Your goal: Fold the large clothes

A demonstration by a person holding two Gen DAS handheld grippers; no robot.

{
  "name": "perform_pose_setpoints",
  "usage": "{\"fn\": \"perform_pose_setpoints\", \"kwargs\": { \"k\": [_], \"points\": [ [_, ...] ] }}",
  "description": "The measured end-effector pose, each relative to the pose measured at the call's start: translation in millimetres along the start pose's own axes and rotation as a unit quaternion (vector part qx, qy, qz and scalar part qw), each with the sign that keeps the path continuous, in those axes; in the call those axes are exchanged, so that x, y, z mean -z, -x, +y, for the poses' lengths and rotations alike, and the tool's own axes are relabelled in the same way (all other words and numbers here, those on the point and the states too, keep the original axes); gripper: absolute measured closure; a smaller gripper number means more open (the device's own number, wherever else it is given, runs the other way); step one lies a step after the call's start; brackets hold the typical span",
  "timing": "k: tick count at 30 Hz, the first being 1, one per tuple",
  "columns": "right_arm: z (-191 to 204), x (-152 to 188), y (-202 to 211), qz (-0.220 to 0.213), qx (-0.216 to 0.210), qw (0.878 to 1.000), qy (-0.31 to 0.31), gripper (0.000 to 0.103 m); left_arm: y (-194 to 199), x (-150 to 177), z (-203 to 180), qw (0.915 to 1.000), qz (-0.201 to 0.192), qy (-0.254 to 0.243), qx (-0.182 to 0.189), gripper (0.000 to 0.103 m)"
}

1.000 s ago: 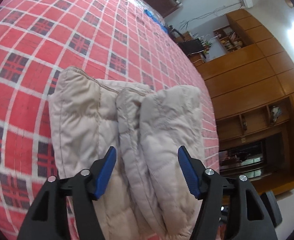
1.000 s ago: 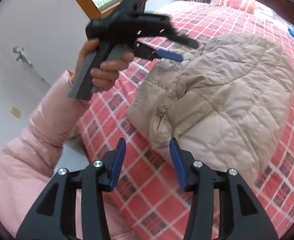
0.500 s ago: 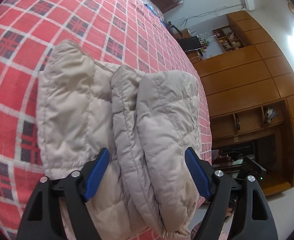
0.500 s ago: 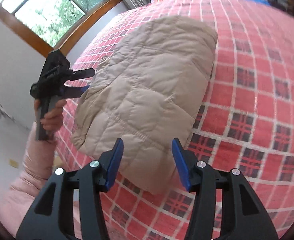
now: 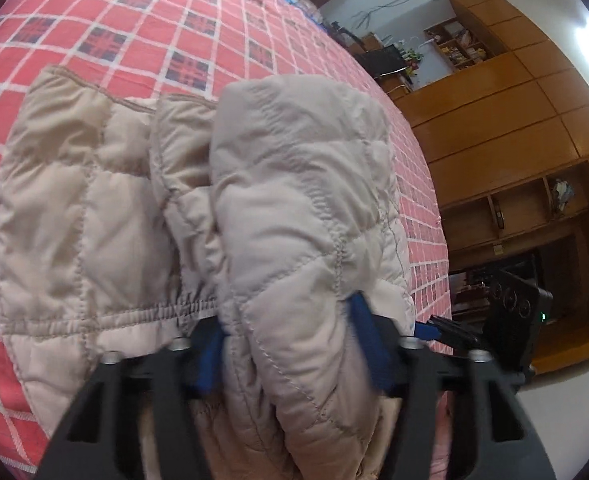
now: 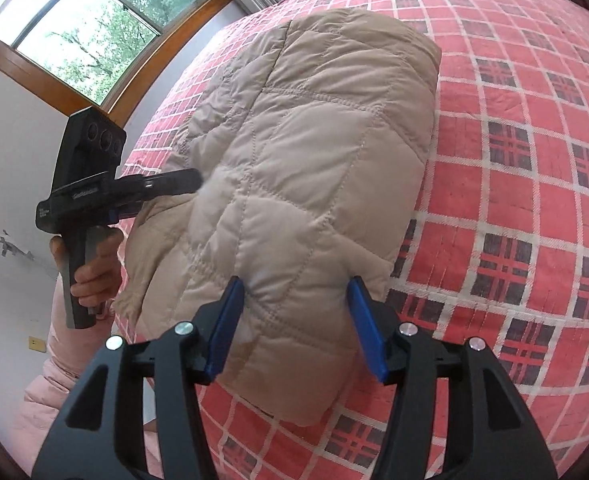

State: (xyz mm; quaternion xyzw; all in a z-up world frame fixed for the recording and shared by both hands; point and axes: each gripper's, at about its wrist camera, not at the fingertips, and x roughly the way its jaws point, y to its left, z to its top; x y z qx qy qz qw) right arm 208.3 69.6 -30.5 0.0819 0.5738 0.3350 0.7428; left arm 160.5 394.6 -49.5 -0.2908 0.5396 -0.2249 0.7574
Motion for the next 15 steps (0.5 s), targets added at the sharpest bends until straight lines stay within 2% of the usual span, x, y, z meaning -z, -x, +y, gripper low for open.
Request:
{"fn": "perform_pose_setpoints", "kwargs": {
  "k": [1,2,5,8,15],
  "points": [
    [-2.4,-0.6,-1.6,-0.001,0.002,1.0,0.0,0.048,-0.5,0.1,-1.4,1.0,-0.001,0.0,0.003,0.071],
    [-1.3,1.5,-0.7,-0.001,0.002,1.0,0.0,0.048,-0.1,0.5,-4.1,1.0,-0.003,-0.002,0.007,0.079],
    [2.9,6.7,2.5,-0.002,0.002,1.0,-0.003,0.048,3.8,5.0,-12.6,0.9998,-0.016,-0.013,0.002,0.087],
    [0.8,13.8,12.9,-0.007,-0.005,1.0,-0.01,0.048,11.3,8.1,-22.0,0.9993,-0.027,-0.027,0.003,0.09],
    [-7.5,24.0,31.2,-0.016,-0.012,1.0,-0.024,0.043,57.0,13.3,-31.6,0.9961,-0.053,-0.059,0.038,0.091]
  ]
}}
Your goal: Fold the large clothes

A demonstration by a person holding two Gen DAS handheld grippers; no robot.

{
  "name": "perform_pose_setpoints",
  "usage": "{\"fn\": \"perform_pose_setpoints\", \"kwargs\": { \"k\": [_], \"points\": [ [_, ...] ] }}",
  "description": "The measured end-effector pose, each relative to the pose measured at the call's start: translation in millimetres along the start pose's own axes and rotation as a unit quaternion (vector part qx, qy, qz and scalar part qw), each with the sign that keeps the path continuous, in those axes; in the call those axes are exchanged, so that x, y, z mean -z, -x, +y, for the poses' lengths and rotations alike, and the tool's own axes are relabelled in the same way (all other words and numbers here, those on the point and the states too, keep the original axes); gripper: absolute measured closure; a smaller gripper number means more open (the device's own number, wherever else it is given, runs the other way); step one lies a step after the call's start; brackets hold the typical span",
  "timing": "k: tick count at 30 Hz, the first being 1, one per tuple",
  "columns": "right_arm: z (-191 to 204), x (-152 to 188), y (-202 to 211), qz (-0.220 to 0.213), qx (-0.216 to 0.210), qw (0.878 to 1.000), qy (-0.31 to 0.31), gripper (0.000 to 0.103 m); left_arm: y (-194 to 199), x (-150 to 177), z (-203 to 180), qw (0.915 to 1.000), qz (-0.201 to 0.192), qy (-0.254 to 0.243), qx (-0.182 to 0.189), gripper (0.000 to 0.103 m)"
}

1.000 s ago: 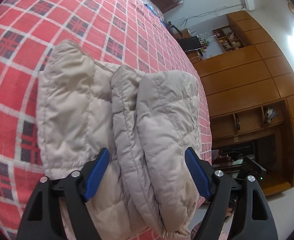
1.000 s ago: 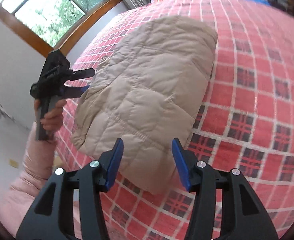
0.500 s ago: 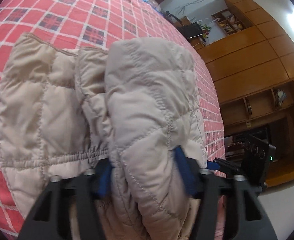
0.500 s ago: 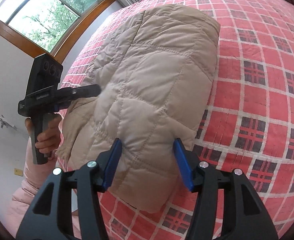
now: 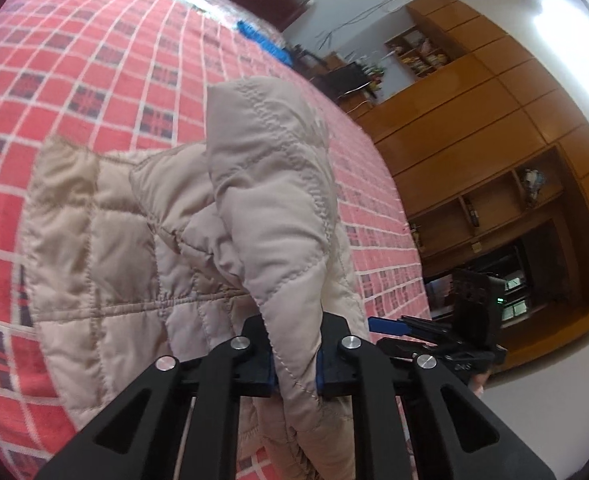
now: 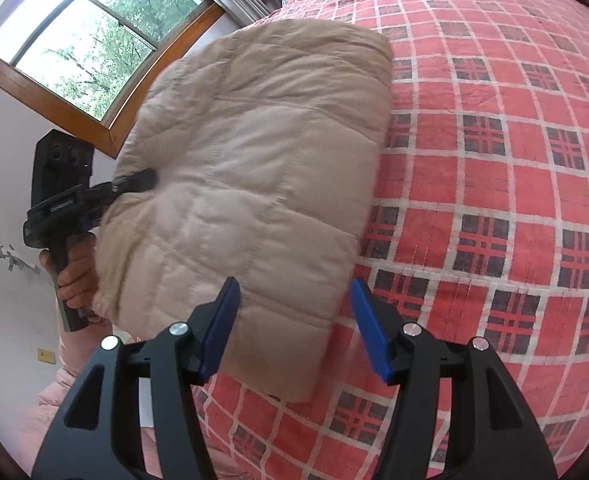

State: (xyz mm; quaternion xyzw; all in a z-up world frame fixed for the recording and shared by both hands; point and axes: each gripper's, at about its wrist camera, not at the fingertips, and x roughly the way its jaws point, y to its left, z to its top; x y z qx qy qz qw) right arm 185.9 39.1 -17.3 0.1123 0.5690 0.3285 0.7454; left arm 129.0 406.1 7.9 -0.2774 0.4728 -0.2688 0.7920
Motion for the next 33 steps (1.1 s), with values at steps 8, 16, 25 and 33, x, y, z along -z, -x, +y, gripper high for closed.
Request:
{"fn": "perform_pose_setpoints", "kwargs": {
  "k": [8,16,25,33],
  "points": [
    [28.9,8.0,-19.7,0.03,-0.009,0.999,0.023,0.041,41.1,-1.6,25.3,0.9997,-0.021,-0.009,0.008,0.091],
    [62.9,8.1,-42.8,0.047,0.005,0.998,0.046,0.041,43.9,-1.0,86.2,0.9996,-0.01,0.009,0.024,0.09],
    [94.3,15.1,-59.5,0.042,0.051,0.995,0.074,0.041,21.0,-3.7,124.0,0.9988,0.0,0.016,0.046,0.086],
    [106.4,29.6,-64.3,0.043,0.077,0.993,0.084,0.038,39.9,10.6,109.1,0.9992,-0.016,0.017,-0.031,0.055]
  ]
}}
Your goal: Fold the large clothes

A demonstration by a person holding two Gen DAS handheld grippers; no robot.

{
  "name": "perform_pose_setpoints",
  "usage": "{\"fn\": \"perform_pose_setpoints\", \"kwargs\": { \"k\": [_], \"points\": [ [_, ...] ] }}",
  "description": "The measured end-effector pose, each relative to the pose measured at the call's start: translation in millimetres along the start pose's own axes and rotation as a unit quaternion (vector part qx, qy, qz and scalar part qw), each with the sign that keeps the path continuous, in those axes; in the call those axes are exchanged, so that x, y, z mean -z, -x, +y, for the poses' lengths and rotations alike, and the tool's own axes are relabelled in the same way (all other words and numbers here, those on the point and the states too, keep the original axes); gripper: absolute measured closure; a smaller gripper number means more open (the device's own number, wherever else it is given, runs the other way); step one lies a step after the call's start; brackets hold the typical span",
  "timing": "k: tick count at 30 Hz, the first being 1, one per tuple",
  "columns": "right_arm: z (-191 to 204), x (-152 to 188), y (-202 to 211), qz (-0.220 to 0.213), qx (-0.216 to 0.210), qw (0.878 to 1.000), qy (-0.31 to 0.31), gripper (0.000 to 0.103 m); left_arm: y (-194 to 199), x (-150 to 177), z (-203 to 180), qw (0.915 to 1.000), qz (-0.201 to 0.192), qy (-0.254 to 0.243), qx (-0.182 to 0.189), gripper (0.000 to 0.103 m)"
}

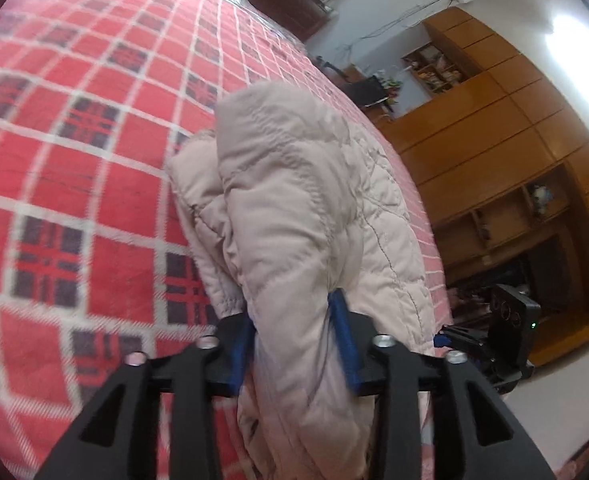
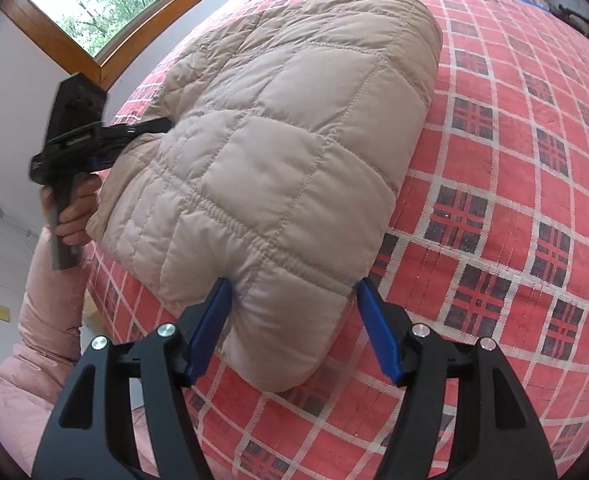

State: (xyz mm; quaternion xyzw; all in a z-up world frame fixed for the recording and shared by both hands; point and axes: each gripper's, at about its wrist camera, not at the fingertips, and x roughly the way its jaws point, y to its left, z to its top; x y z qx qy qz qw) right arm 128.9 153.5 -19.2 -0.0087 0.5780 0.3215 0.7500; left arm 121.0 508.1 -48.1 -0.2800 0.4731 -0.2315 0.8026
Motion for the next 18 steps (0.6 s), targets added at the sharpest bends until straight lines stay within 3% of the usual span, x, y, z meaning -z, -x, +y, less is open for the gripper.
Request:
{"fn": "perform_pose_setpoints", "kwargs": {
  "k": [2,7,9,14,18],
  "points": [
    [3.5,-3.9,-1.2,-0.005,0.007,1.0,0.005,0.038,16.6,7.5,-13.8,0.9989,-0.011,-0.019,-0.042,0.045],
    [14.4,-1.2,-0.3,-0.012,0.015,1.0,0.015,0.038,51.7,40.4,-38.7,0.9982,-0.029,-0.036,-0.038,0.04],
    [16.3,0.6,0.6,-0.015,0.018,1.0,0.018,0.038,59.1,54.6,-50.3,0.9966,-0.036,-0.048,-0.057,0.039],
    [20.2,2.9,-0.5,-0.019,0.023,0.999,0.026,0.038,57.1,85.0,-70.4,0.9938,-0.037,-0.066,-0.082,0.036],
    [14.5,3.5,1.7,-0.019,0.02,0.999,0.025,0.038,40.6,89.6,-71.9,0.9937,-0.024,-0.062,-0.09,0.034]
  ]
}}
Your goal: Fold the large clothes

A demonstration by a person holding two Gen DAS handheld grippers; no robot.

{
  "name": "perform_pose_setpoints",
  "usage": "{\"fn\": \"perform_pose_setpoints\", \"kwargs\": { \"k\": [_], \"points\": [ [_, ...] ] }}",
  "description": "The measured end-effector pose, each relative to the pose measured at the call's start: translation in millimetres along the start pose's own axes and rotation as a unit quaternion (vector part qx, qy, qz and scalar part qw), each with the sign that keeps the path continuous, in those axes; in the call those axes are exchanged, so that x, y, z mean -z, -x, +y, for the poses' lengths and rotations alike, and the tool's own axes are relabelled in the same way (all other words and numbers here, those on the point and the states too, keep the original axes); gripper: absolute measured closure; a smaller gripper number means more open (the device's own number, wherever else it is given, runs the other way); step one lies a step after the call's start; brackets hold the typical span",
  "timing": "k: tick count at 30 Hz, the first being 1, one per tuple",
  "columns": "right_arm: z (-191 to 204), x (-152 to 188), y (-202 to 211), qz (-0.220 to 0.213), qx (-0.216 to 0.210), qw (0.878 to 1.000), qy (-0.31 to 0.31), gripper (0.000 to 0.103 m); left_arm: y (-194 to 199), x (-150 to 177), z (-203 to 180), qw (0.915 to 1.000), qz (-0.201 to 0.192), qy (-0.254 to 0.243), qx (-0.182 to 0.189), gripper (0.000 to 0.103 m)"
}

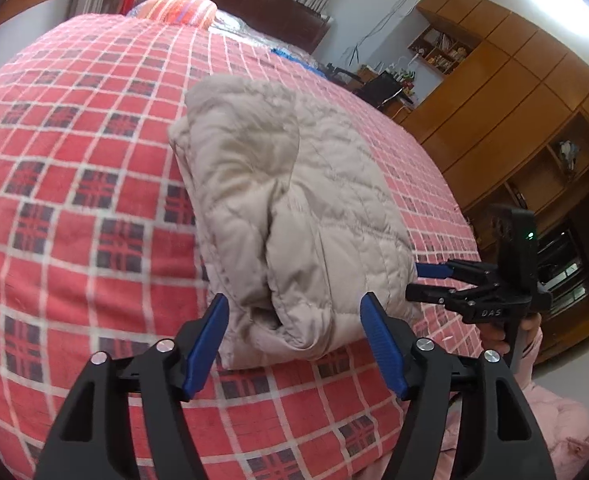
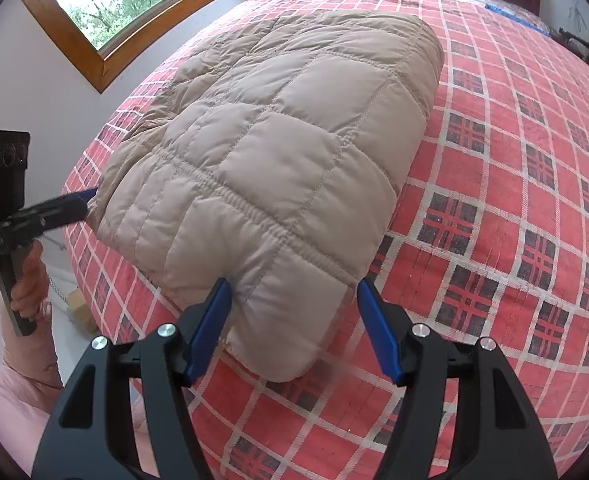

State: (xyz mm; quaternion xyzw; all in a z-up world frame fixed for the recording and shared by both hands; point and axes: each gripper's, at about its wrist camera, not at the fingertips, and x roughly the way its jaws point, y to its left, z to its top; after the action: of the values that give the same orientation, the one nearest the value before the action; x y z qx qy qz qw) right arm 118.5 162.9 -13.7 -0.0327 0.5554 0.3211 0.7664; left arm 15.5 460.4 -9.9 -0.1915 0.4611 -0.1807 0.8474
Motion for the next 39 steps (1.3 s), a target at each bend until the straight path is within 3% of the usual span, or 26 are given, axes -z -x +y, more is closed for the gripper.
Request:
{"fn": "perform_pose_setpoints", "kwargs": {
  "k": [4,9,14,19,24,29,32,39],
  "points": [
    [-1.4,0.2,-1.1,0.001,-0.005,1.0,-0.004,0.038,-15.7,-3.9,4.1,0.9998,0.013,0.011,-0.012,0.033],
    [-3.0,-0.7,-3.3,0.002,-0.008,1.0,-0.006,0.038,-20.3,-8.5,14.9,0.9992,0.011,0.036,0.013,0.036],
    [-3.4,-1.9,-3.3,0.003,-0.007,1.0,-0.007,0.038,-17.6,-7.4,17.2,0.999,0.007,0.041,0.017,0.07],
    [-0.6,-2.3,1.2,0.002,-0.008,1.0,-0.003,0.038,-5.7,-3.4,16.3,0.996,0.006,0.061,0.065,0.083],
    [4.4,-3.1,8.1,0.0,-0.01,1.0,0.006,0.038,1.7,-0.9,24.8,0.9921,0.011,0.065,0.107,0.084],
    [8.8,-4.0,4.5,0.003,-0.004,1.0,0.009,0.038,-18.5,-2.1,52.4,0.9844,0.036,0.091,0.146,0.084],
    [12.1,-3.7,2.3,0.007,-0.002,1.0,0.012,0.038,-25.8,-2.9,59.3,0.9836,0.042,0.088,0.152,0.084],
    [17.6,-3.7,1.3,0.004,0.009,1.0,0.023,0.038,-43.9,-8.3,56.4,0.9883,0.054,0.063,0.128,0.084]
  ]
}}
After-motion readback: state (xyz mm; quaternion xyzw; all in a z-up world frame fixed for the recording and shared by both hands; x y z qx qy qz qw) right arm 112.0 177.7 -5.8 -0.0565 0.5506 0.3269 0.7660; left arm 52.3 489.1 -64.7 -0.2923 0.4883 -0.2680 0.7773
